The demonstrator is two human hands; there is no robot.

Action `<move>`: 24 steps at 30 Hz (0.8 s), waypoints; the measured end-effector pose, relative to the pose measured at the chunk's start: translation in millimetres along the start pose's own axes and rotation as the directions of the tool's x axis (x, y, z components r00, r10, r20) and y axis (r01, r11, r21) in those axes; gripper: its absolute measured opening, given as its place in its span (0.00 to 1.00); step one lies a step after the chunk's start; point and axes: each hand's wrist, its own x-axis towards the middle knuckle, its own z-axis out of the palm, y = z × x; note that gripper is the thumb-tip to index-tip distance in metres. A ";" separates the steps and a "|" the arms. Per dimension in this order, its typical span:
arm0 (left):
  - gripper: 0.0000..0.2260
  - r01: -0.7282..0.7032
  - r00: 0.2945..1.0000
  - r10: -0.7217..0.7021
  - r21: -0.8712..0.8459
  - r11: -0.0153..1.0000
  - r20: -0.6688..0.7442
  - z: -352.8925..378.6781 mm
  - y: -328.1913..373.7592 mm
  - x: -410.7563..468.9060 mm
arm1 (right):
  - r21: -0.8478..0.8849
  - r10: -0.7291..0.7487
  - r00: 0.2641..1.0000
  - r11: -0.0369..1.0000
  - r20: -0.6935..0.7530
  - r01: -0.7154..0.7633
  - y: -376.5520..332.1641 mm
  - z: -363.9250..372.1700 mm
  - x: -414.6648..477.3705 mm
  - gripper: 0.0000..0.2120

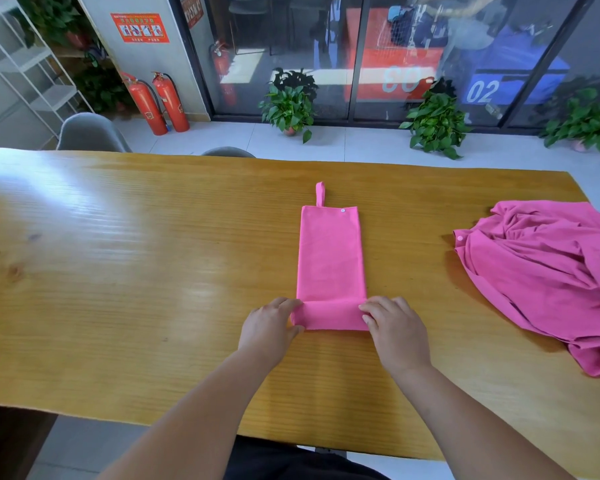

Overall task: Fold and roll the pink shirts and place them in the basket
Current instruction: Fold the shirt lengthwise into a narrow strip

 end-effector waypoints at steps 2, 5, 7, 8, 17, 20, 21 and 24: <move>0.20 0.040 0.999 -0.040 -0.044 0.998 0.005 -1.5 0.4 0.9 | -0.035 -0.016 0.999 0.999 0.032 0.017 1.1 2.6 -2.8 0.14; 0.16 0.100 0.995 -0.097 -0.127 0.987 0.035 -1.4 -0.7 3.9 | -0.115 -0.023 0.985 0.992 0.172 0.044 3.5 -3.3 -2.2 0.28; 0.15 0.120 0.992 -0.109 -0.169 0.978 0.069 -2.7 -1.1 6.4 | -0.150 -0.017 0.970 0.987 0.242 0.054 4.5 -7.5 1.6 0.31; 0.15 0.125 0.990 -0.110 -0.187 0.974 0.090 -3.7 -1.5 7.5 | -0.136 -0.007 0.967 0.990 0.253 0.042 4.7 -9.1 4.9 0.30; 0.11 0.269 0.933 -0.135 -0.396 0.878 0.334 -12.1 -16.0 7.5 | 0.305 0.066 0.854 0.917 0.517 -0.256 35.1 -14.6 9.9 0.22; 0.11 0.259 0.957 -0.193 -0.337 0.905 0.215 -9.2 -14.3 4.1 | 0.388 0.096 0.846 0.858 0.525 -0.338 28.4 -16.8 7.6 0.21; 0.11 0.223 0.973 -0.195 -0.283 0.933 0.123 -8.4 -10.8 2.5 | 0.395 0.115 0.856 0.851 0.504 -0.346 25.4 -16.9 6.7 0.20; 0.04 0.079 0.994 -0.088 -0.128 0.989 -0.069 -7.2 2.6 -1.3 | 0.378 0.179 0.918 0.870 0.353 -0.315 16.0 -20.5 1.3 0.13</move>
